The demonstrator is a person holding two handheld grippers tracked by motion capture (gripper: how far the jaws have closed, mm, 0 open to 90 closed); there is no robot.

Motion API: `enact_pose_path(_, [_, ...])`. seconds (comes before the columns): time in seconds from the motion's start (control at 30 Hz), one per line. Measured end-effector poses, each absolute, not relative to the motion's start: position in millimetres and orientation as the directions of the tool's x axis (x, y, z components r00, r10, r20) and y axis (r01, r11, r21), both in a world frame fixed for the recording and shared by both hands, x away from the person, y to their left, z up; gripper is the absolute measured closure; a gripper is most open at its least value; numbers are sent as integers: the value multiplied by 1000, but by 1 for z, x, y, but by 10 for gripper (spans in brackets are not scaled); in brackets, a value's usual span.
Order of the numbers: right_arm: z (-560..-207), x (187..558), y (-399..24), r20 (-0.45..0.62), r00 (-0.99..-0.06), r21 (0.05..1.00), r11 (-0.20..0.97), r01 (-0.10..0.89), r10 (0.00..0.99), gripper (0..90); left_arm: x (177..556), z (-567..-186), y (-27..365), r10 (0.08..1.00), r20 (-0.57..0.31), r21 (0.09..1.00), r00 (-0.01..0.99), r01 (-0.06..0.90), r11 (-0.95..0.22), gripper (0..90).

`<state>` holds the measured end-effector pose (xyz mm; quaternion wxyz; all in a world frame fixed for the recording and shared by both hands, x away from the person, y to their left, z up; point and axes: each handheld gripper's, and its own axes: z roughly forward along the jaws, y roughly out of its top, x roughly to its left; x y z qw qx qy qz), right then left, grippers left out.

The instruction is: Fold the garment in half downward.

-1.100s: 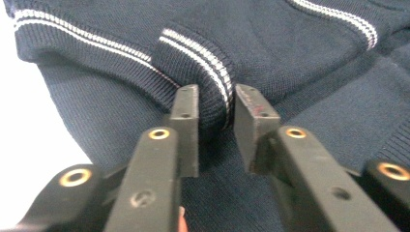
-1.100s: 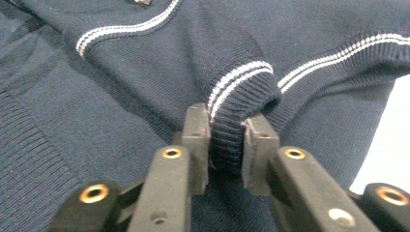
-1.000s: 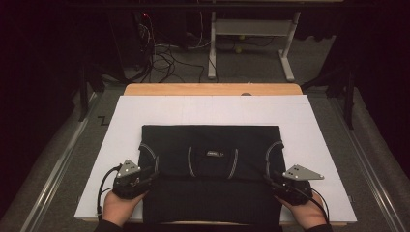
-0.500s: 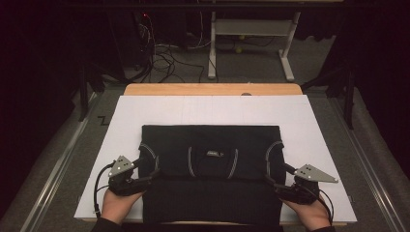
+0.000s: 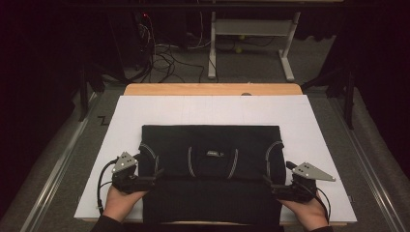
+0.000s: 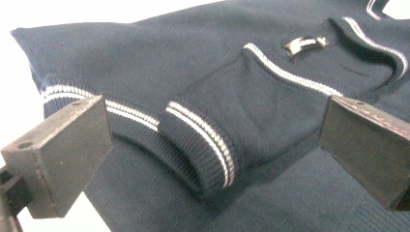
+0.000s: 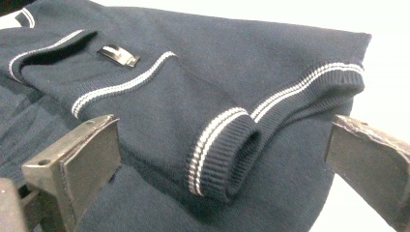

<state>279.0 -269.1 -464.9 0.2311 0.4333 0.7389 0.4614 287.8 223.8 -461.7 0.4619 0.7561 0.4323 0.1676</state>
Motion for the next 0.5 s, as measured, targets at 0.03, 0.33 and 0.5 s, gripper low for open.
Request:
enact_pose_path(0.03, [-464, 280, -268, 61, -518, 882, 197, 428, 853, 0, 289, -461, 223, 803, -153, 841, 576, 502, -200, 0])
enact_pose_path(0.33, [-454, 295, -249, 65, -543, 892, 196, 408, 837, 0, 294, -458, 216, 781, -170, 848, 601, 493, -194, 0])
enact_pose_path(0.5, [-448, 305, -238, 47, -554, 893, 213, 396, 831, 1, 302, -452, 208, 767, -164, 852, 620, 481, -206, 0])
